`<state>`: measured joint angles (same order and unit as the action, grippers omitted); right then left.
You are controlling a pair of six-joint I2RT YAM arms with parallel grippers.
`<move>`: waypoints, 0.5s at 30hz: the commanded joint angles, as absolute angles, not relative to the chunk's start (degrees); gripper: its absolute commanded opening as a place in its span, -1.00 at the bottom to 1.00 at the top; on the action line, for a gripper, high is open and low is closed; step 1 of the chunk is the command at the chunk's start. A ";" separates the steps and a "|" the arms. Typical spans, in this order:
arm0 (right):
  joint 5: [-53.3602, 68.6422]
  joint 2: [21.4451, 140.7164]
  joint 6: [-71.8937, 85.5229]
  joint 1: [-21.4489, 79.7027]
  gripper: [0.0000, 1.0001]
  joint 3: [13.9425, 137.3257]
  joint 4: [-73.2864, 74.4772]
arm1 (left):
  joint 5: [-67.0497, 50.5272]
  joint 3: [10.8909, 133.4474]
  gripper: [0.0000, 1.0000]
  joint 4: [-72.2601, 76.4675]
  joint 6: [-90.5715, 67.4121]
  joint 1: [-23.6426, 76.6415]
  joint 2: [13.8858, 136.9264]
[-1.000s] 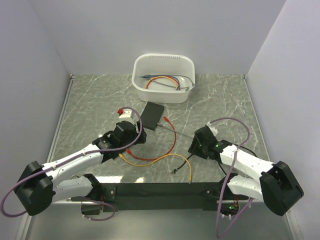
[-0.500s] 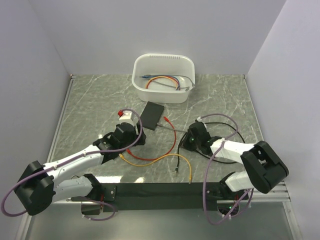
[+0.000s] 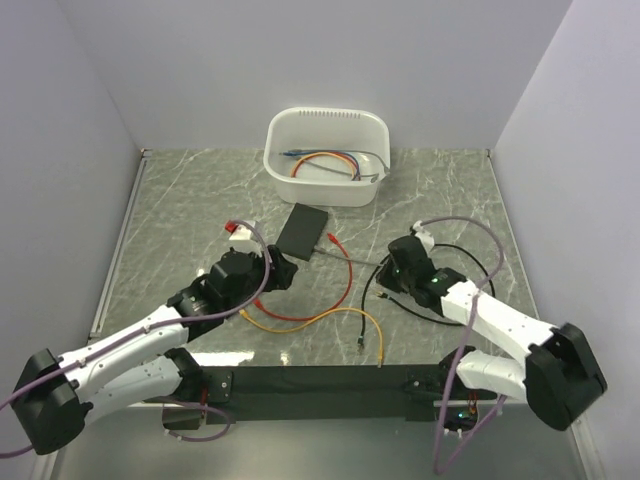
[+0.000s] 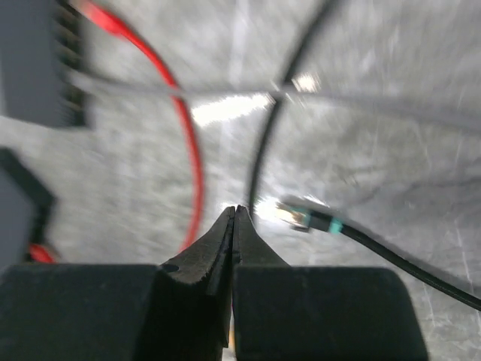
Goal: Insert the plug into the switch port
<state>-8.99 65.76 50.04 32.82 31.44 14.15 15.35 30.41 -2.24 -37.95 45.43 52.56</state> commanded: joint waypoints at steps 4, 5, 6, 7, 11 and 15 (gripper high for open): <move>-16.00 58.80 48.96 31.99 -1.00 39.01 18.46 | 10.29 28.83 0.47 7.20 -37.26 48.94 52.64; -16.00 58.19 48.43 31.91 -1.00 39.55 18.28 | 10.63 29.00 0.47 7.73 -37.35 49.56 53.78; -15.65 58.27 48.08 31.82 -1.00 40.16 18.46 | 11.24 29.18 0.46 8.08 -37.61 50.18 54.22; -15.04 58.62 47.64 31.90 -1.00 40.86 18.63 | 11.68 29.35 0.46 8.17 -37.70 51.06 54.84; -11.78 62.39 44.57 31.90 -0.91 41.67 20.12 | 11.61 30.23 0.46 8.52 -37.97 52.47 58.17; -10.45 66.17 43.94 34.45 -0.36 37.09 19.42 | 9.15 29.71 0.46 11.77 -37.53 54.14 61.34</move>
<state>-11.31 63.31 45.80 32.77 39.24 17.69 11.57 29.47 6.98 -38.15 52.95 59.70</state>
